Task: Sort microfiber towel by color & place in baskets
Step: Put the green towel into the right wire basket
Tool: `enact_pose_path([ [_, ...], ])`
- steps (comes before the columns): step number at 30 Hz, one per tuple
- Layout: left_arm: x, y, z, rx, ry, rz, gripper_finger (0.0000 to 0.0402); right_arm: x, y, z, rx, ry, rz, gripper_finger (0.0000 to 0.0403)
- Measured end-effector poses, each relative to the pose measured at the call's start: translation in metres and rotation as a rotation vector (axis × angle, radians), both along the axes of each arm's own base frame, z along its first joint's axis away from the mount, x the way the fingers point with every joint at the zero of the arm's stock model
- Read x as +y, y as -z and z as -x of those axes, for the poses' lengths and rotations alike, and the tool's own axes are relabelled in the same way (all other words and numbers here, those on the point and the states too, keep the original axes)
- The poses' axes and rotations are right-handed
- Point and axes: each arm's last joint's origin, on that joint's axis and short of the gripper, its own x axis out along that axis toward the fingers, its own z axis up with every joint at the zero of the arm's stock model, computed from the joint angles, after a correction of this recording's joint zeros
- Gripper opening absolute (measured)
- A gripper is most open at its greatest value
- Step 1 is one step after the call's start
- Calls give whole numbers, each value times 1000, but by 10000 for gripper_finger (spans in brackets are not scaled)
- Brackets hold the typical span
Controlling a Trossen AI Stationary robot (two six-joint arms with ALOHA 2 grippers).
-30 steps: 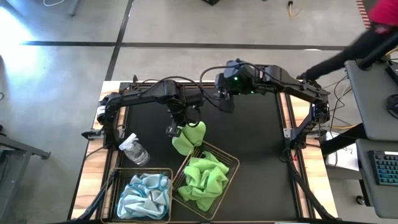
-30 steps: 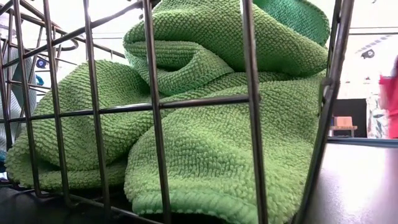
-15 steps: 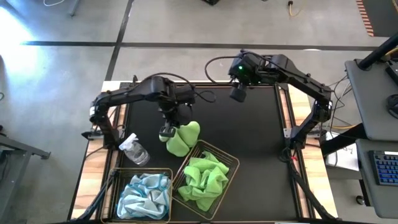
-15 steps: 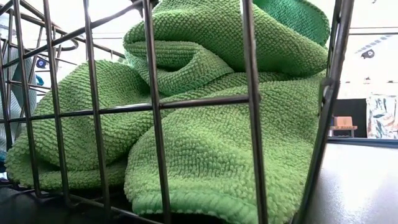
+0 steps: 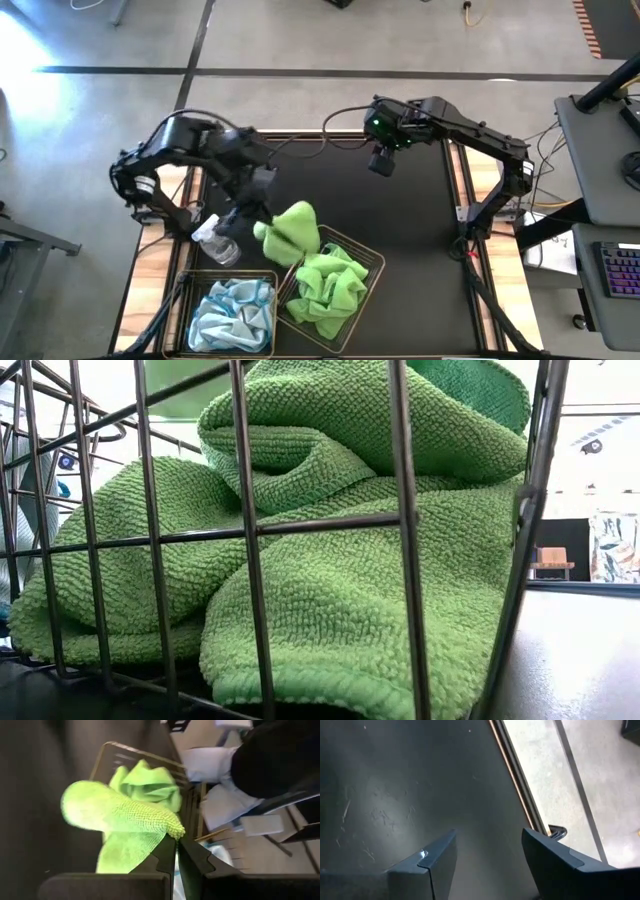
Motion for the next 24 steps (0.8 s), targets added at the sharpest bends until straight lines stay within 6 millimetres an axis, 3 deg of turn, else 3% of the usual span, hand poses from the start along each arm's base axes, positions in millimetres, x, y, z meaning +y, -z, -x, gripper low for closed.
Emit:
enact_pose_path([
  [5, -29, -11, 15, -7, 53, 55, 0, 0, 13, -1, 39, 13, -21, 215],
  [10, -67, -7, 26, 66, 118, 90, 0, 0, 21, -1, 60, 28, -44, 215],
  [18, -127, 5, 52, 99, 79, -59, 0, 0, 30, -1, 87, 35, -59, 215],
  [24, -157, 22, 67, 113, -26, -151, 0, 0, 30, -2, 77, 52, -63, 215],
])
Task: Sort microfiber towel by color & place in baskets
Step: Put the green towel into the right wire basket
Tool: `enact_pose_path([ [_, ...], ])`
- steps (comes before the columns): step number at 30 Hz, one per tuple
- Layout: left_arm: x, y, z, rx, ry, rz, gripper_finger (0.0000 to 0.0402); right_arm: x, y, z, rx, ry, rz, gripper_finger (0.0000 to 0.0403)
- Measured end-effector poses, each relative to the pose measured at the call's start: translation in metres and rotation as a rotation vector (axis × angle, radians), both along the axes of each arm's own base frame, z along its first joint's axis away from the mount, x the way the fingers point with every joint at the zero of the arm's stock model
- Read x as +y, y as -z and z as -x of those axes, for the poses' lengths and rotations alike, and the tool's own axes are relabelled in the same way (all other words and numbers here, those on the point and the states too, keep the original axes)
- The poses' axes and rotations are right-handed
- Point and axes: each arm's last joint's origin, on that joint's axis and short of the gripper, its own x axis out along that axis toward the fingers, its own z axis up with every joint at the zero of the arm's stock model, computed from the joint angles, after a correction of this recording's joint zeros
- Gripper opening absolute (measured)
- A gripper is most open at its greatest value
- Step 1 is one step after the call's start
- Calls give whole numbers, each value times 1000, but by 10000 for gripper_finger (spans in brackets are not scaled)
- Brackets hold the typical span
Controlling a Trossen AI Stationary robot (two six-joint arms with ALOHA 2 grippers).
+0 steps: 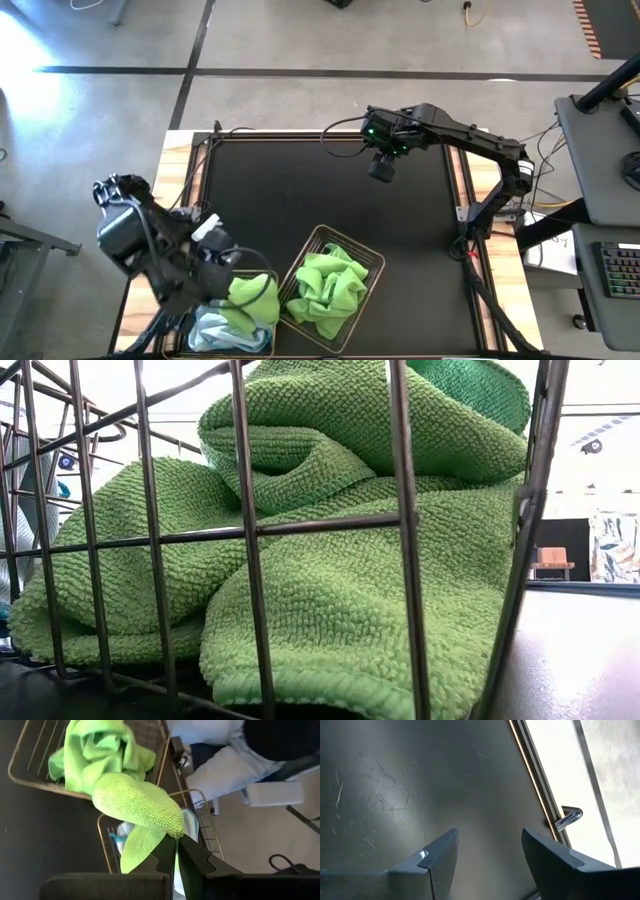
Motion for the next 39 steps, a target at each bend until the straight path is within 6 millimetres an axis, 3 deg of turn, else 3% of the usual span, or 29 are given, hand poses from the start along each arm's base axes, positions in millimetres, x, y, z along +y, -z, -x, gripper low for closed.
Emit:
enact_pose_path([
  [8, -28, 37, 7, 125, -100, -23, 0, 1, 0, -1, -12, 20, -4, 215],
  [13, -30, 48, 6, 113, -41, -104, 0, 1, 0, -1, -19, 43, -9, 215],
  [19, -22, 32, -11, -64, 85, -135, 0, 1, 0, -1, -26, 62, -14, 215],
  [26, -25, 3, -20, -364, 289, -150, 0, 1, -1, -3, -41, 41, -1, 215],
  [33, -9, -15, -27, -580, 95, -470, 0, -1, -2, -6, -77, 33, 14, 215],
  [36, -3, -16, -32, -577, 51, -468, 0, -1, -2, -7, -83, 33, 16, 215],
  [39, -1, -9, -40, -513, 117, -374, 0, -1, -2, -7, -83, 33, 17, 215],
])
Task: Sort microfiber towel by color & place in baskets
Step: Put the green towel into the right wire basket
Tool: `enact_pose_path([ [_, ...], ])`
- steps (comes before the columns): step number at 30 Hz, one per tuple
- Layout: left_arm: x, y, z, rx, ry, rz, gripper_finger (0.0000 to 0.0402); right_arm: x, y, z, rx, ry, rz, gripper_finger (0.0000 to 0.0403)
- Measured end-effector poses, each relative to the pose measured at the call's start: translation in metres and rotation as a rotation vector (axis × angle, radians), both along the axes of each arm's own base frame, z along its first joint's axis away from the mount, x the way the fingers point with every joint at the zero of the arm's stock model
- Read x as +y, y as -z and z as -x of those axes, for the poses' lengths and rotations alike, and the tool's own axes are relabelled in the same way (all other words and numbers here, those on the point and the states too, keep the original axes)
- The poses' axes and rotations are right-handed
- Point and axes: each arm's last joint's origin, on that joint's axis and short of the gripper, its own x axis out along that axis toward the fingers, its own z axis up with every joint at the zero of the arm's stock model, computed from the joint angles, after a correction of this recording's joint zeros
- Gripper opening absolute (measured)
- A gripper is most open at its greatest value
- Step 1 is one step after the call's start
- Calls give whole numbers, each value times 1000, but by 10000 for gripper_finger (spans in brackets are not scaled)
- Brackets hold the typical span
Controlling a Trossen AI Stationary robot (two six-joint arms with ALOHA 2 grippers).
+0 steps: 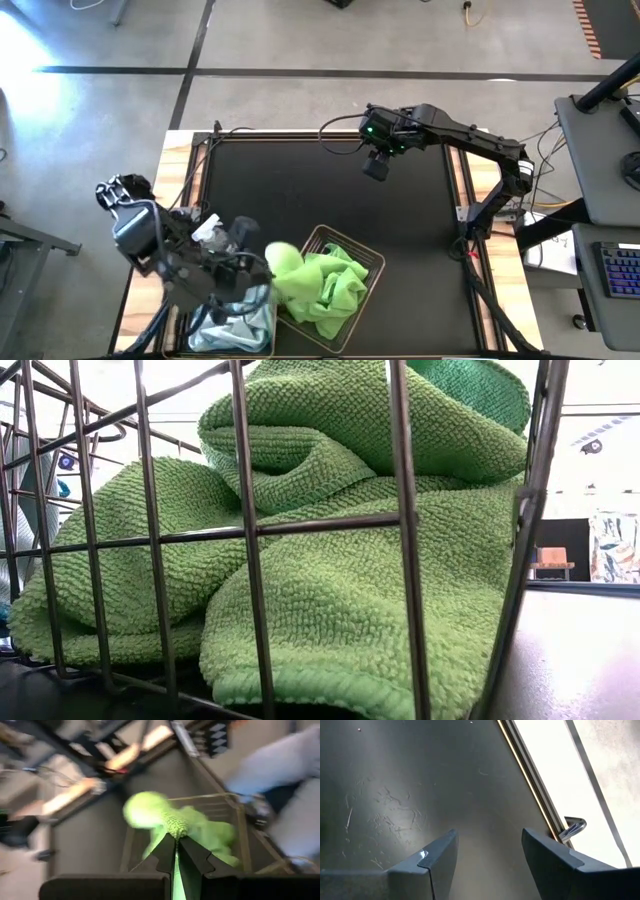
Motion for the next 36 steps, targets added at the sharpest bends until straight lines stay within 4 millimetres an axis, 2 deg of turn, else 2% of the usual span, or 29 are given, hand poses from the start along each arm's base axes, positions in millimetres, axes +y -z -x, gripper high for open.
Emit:
enact_pose_path([
  [4, -2, 18, -14, 91, 58, 7, 0, 0, 0, 0, -1, 1, 0, 215],
  [12, 14, 67, -43, 214, -21, -87, 0, 0, 0, 0, -6, 8, -1, 215],
  [20, 24, 97, -68, 269, 87, 31, 0, 0, 0, 0, -8, 8, -1, 215],
  [29, 31, 113, -73, 311, 66, 36, 0, 0, 0, 0, -9, 8, 0, 215],
  [36, 32, 97, -80, 223, 1, 181, 9, 0, 0, 0, -14, 22, -5, 215],
])
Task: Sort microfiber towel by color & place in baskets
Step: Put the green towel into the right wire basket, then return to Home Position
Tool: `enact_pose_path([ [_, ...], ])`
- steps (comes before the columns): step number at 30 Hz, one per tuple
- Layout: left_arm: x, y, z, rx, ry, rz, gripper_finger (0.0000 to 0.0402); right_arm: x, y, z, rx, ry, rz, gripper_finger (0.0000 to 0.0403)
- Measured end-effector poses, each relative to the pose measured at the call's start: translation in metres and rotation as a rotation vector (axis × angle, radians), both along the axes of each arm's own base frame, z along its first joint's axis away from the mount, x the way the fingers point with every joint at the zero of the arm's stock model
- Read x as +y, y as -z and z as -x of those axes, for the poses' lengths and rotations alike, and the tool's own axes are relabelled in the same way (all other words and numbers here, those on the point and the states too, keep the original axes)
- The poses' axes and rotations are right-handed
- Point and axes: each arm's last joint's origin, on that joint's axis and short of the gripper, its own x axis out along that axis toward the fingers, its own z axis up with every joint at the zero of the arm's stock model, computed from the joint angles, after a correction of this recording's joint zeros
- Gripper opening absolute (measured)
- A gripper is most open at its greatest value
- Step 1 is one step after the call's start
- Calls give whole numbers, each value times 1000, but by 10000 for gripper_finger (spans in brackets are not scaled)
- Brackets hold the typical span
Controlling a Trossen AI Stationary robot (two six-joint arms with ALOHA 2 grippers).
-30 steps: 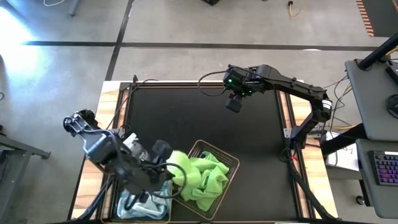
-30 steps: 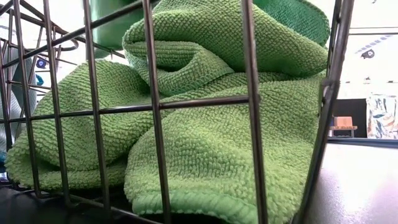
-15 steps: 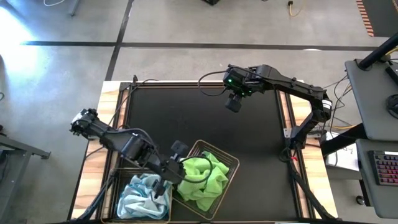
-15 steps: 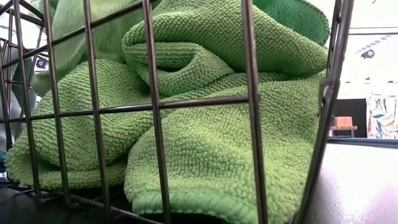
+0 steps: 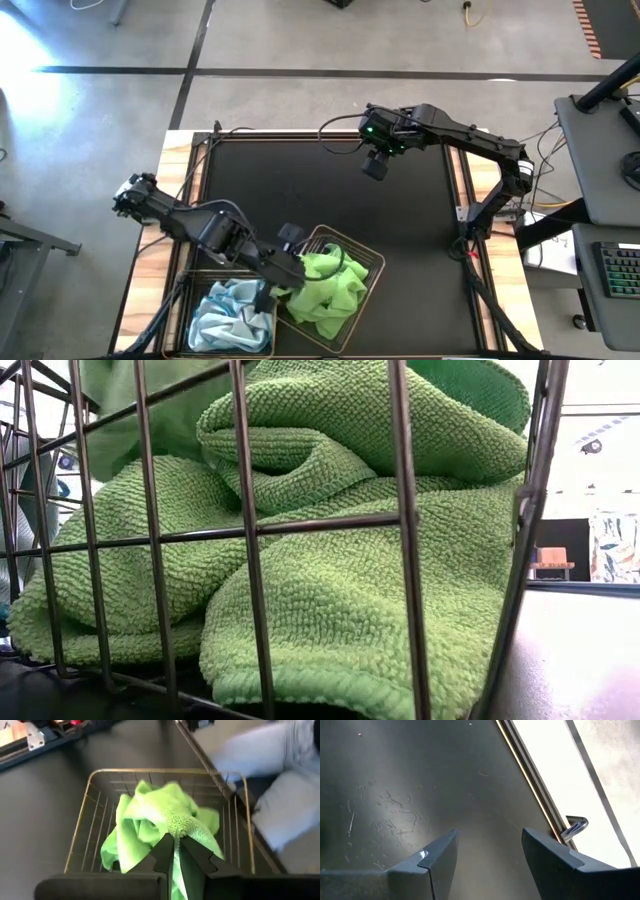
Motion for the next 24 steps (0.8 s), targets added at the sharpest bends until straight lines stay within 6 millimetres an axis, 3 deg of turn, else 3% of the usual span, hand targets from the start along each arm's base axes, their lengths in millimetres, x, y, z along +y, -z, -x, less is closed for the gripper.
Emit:
enact_pose_path([
  [16, 8, -2, -5, 5, -82, 49, 122, 3, 0, -1, -31, -37, -84, 215],
  [20, 14, 1, -1, 13, -118, -113, 144, 3, 0, -1, -31, -38, -84, 215],
  [24, 25, -5, 2, -70, -316, -377, 153, 2, 0, -2, -30, -54, -76, 215],
])
